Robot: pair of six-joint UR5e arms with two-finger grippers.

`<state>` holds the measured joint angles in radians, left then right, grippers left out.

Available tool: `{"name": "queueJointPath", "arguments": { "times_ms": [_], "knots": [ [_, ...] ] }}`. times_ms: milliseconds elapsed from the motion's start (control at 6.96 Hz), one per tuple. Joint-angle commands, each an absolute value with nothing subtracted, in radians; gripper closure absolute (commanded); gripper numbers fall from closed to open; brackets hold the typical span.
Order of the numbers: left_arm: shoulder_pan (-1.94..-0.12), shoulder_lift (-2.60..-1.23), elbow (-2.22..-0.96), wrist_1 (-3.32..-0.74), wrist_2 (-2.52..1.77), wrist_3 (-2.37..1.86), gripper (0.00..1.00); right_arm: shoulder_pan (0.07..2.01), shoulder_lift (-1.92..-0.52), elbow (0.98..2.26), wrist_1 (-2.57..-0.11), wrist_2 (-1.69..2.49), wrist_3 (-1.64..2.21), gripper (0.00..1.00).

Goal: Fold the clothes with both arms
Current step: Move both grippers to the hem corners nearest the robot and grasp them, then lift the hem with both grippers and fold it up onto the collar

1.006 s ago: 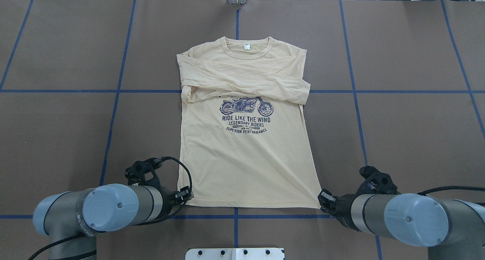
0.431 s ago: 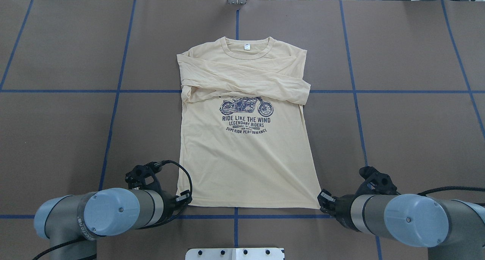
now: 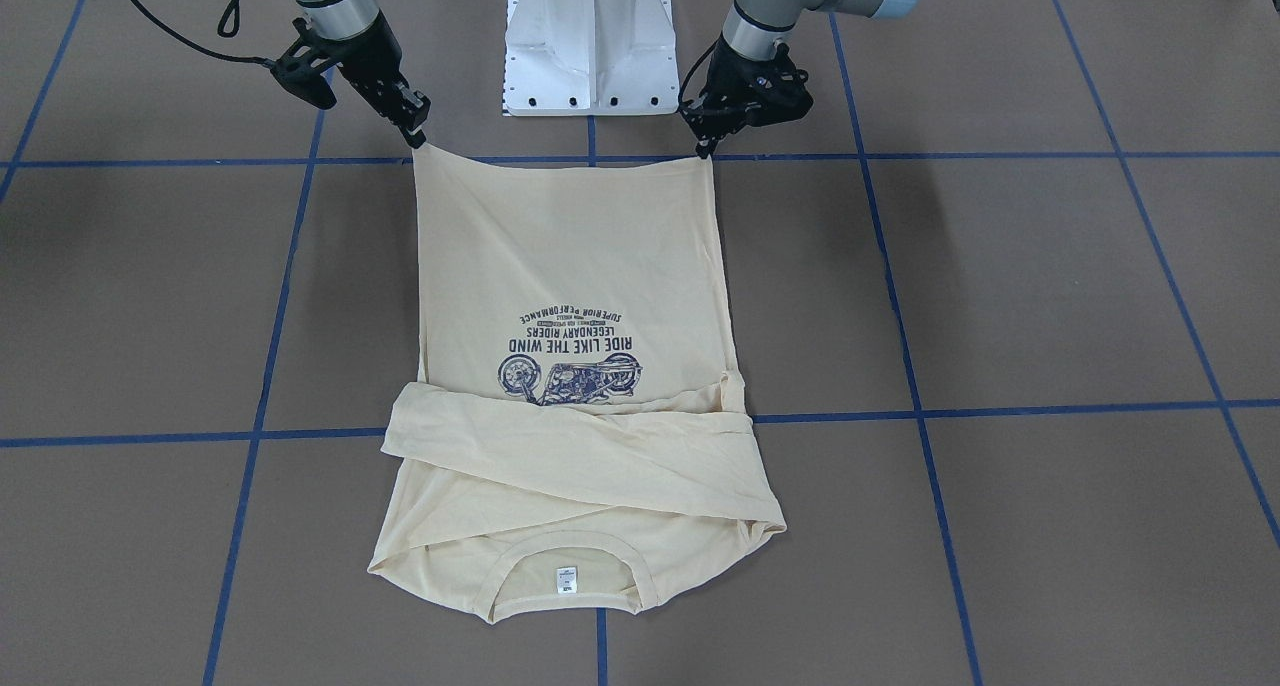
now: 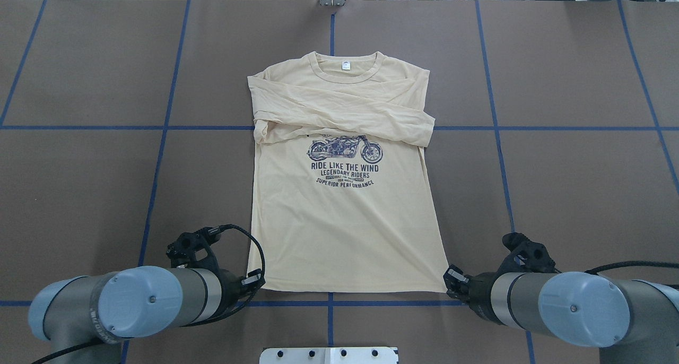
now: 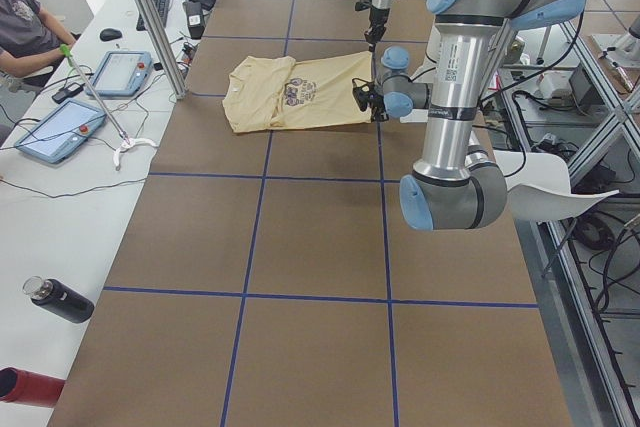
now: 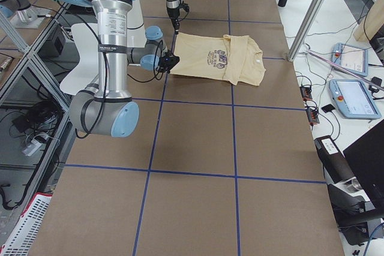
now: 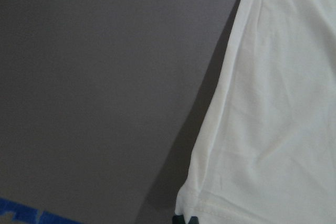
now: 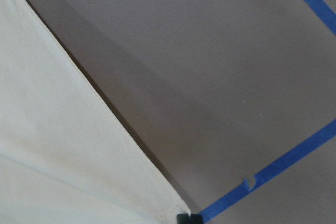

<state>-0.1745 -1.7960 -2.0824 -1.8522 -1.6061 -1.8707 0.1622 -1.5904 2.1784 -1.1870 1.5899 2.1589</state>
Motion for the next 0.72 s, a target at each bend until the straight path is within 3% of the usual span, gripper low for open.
{"name": "queueJointPath", "arguments": {
  "times_ms": [0, 287, 575],
  "knots": [
    [-0.129, -1.784, -2.187, -1.769, -1.608, -1.922, 1.00, 0.094, -1.589, 2.222, -1.186, 1.580, 2.225, 1.00],
    [-0.095, -1.763, -2.297, -1.715, -1.618, -1.972, 1.00, 0.057, -1.623, 2.307, -1.189, 1.585, 2.240, 1.00],
    [-0.126, -1.772, -2.333, -1.704, -1.641, -1.982, 1.00, 0.140, -1.640, 2.336, -1.193, 1.594, 2.232, 1.00]
  ]
}}
